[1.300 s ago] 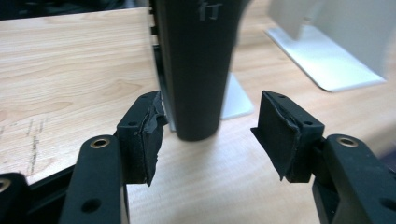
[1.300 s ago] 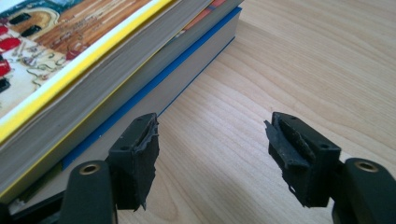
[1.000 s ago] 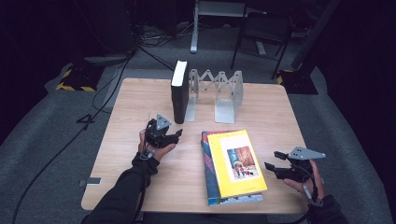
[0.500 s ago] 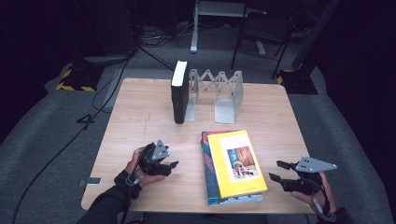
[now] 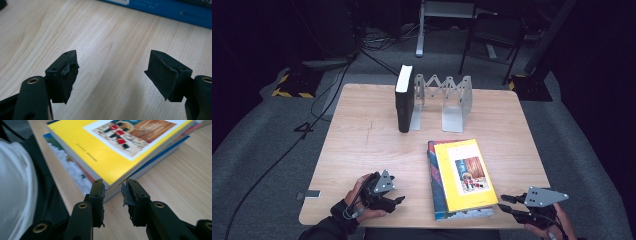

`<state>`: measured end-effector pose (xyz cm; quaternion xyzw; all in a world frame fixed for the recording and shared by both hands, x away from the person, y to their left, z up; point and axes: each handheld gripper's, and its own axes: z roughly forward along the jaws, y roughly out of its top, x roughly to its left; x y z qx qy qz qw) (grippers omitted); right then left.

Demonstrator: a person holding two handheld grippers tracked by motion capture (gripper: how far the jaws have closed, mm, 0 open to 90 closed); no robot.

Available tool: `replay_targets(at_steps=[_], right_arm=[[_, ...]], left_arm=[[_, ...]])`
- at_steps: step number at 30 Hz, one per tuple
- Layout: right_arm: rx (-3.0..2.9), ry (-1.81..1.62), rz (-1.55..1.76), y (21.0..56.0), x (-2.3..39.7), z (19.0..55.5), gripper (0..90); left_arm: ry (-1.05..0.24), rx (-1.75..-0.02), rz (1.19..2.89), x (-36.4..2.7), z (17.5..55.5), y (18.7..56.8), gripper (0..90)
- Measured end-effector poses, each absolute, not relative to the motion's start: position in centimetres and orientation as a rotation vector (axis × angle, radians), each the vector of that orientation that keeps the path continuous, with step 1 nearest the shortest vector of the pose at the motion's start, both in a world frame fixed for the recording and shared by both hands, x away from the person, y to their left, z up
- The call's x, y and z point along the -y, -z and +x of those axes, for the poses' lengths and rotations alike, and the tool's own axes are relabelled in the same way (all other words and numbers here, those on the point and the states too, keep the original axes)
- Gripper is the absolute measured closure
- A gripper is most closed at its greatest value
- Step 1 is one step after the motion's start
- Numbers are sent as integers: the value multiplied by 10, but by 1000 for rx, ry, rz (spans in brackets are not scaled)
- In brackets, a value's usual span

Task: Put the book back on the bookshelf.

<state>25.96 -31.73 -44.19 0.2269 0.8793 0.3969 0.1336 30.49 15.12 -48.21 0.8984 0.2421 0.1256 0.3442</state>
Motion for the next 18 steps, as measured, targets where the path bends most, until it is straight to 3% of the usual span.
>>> replay_targets(at_steps=[18], right_arm=[[-2584, -1157, 652, 450, 307, 263, 732]], left_arm=[[-297, -609, 2408, -141, 318, 493, 244]])
